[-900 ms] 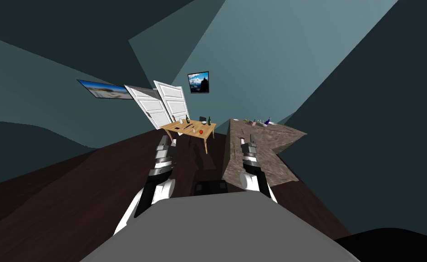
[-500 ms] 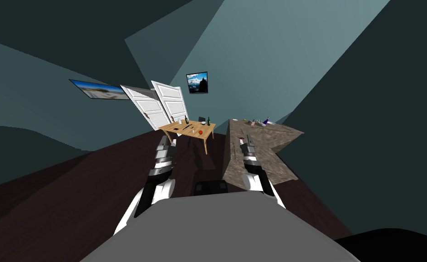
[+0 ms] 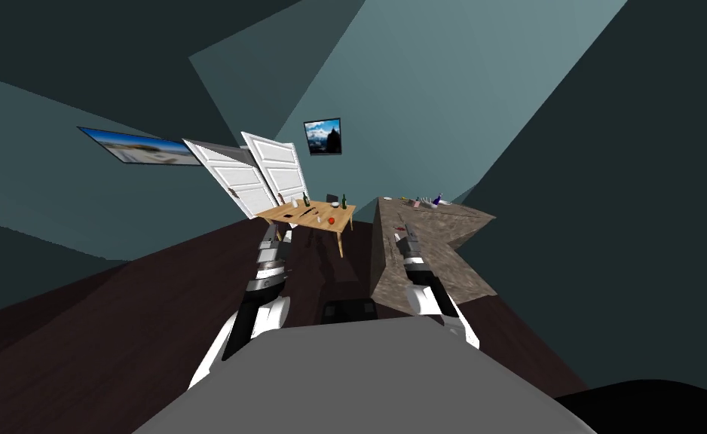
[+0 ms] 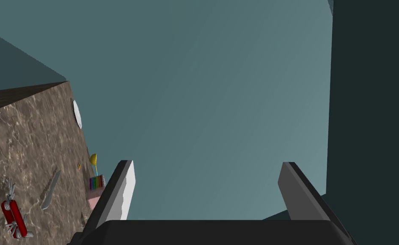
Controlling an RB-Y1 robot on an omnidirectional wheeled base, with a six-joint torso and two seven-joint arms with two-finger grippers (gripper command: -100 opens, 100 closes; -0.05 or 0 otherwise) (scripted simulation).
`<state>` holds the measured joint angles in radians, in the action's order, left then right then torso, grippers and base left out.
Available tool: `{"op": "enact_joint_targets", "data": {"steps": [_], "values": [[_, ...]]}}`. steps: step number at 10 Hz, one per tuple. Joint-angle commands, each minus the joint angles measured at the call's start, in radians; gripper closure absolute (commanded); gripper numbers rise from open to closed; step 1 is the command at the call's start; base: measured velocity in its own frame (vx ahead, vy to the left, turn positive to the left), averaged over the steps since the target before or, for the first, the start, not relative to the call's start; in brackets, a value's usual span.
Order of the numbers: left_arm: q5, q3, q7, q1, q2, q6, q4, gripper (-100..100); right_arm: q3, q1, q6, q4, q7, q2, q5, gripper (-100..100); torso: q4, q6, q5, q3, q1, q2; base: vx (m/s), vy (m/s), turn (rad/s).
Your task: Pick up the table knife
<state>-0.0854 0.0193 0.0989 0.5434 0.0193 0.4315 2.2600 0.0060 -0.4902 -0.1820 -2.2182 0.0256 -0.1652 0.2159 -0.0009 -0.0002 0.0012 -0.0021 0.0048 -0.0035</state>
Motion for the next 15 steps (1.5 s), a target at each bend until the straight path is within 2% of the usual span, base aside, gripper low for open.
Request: {"op": "enact_joint_targets", "data": {"steps": [1,3,4,5,7,10,11,12,13,14,15], "values": [[0.0,0.0,0.0,0.0,0.0,0.0,0.0,0,-0.005,0.004,0.049,0.003,0.021,-0.013,0.024,-100,0.0,0.0,0.0,0.0,0.0,0.0,0.022,0.055,-0.066],[0.0,0.0,0.0,0.0,0.0,0.0,0.0,0,-0.01,0.009,0.09,0.006,0.04,-0.019,0.045,-100,0.0,0.0,0.0,0.0,0.0,0.0,0.044,0.072,-0.093],[0.0,0.0,0.0,0.0,0.0,0.0,0.0,0,-0.017,0.016,0.125,0.009,0.059,-0.023,0.068,-100,0.0,0.0,0.0,0.0,-0.001,0.0,0.045,0.078,-0.064],[0.0,0.0,0.0,0.0,0.0,0.0,0.0,0,-0.017,0.016,0.133,0.009,0.059,-0.023,0.068,-100,0.0,0.0,0.0,0.0,0.0,0.0,0.031,0.065,-0.056],[0.0,0.0,0.0,0.0,0.0,0.0,0.0,0,-0.031,0.028,0.201,0.015,0.102,-0.023,0.114,-100,0.0,0.0,0.0,0.0,-0.001,0.0,0.049,0.075,-0.128],[0.0,0.0,0.0,0.0,0.0,0.0,0.0,0,-0.039,0.035,0.271,0.019,0.125,-0.02,0.138,-100,0.0,0.0,0.0,0.0,0.0,0.0,0.043,0.07,-0.065],[0.0,0.0,0.0,0.0,0.0,0.0,0.0,0,-0.048,0.042,0.306,0.023,0.149,-0.018,0.162,-100,0.0,0.0,0.0,0.0,-0.001,0.0,0.046,0.07,-0.096],[0.0,0.0,0.0,0.0,0.0,0.0,0.0,0,-0.048,0.042,0.32,0.023,0.149,-0.018,0.162,-100,0.0,0.0,0.0,0.0,-0.001,0.0,0.035,0.061,-0.05],[0.0,0.0,0.0,0.0,0.0,0.0,0.0,0,-0.058,0.049,0.36,0.027,0.174,-0.016,0.186,-100,0.0,0.0,0.0,0.0,-0.001,0.0,0.038,0.06,-0.11],[0.0,0.0,0.0,0.0,0.0,0.0,0.0,0,-0.058,0.049,0.369,0.027,0.174,-0.016,0.186,-100,0.0,0.0,0.0,0.0,-0.001,0.0,0.038,0.05,-0.058],[0.0,0.0,0.0,0.0,0.0,0.0,0.0,0,-0.07,0.056,0.403,0.031,0.2,-0.015,0.21,-100,0.0,0.0,0.0,0.0,-0.002,0.0,0.047,0.066,-0.108]]}}
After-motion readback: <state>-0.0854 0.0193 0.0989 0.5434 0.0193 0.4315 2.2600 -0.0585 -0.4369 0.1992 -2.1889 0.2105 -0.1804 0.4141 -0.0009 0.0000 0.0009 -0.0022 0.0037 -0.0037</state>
